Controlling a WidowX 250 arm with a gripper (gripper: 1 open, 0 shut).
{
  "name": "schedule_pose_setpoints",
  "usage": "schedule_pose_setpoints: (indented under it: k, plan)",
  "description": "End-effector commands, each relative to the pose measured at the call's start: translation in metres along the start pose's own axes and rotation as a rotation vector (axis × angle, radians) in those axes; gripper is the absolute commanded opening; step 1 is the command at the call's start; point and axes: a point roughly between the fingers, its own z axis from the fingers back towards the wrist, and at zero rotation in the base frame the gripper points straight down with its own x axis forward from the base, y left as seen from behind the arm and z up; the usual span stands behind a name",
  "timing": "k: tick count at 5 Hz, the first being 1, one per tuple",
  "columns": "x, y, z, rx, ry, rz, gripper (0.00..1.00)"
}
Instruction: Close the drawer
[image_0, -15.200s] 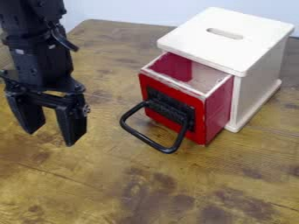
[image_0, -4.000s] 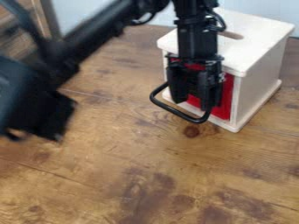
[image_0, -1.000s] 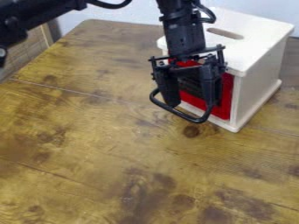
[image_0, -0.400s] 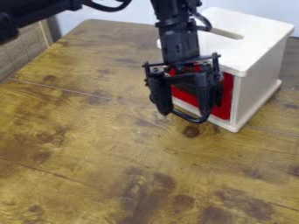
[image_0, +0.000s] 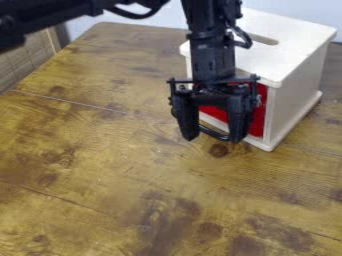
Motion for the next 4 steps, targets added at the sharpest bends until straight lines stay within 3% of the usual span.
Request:
schedule_pose_setpoints:
  k: [1,2,4]
  plan:
    - [-0.026,-0.015,0.043,0.052,-0.080,-0.140,1.00]
    - [-0.031,-0.010,0.043,0.085,-0.051,-0.214,1.00]
    - [-0.021,-0.015,0.024,0.147,-0.010,-0.338,1.00]
